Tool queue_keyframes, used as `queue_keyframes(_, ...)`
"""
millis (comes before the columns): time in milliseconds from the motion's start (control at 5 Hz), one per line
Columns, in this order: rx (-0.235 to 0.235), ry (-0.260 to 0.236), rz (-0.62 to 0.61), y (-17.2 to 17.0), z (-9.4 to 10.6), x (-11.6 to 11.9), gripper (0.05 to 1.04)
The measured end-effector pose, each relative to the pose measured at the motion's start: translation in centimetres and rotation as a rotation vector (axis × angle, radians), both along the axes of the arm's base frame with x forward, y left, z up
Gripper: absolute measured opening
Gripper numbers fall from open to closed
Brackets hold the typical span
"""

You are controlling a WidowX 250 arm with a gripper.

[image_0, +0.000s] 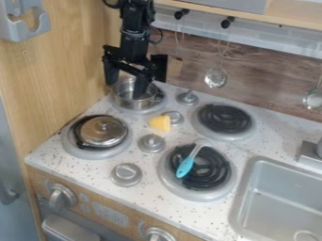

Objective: Move the yellow object to the bottom right burner

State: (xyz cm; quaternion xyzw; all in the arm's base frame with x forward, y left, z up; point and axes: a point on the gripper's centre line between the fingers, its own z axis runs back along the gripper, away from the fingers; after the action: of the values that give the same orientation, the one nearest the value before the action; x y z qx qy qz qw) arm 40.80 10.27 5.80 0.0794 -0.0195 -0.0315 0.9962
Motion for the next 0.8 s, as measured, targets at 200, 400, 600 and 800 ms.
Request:
queue_keyframes(200, -0.012, 0.054, -0.002, -0.2, -2.0, -0.5, 0.998)
queue_keyframes(400, -0.023, 0.091, -0.034, -0.7, -3.7, 0.0, 0.998)
queue_keyframes(600, -0.027, 0.103, -0.085, -2.0, -4.4, 1.2, 0.999)
queue_keyframes(800, -0.045, 0.097, -0.126, -3.3, -5.1, 2.6, 0.998)
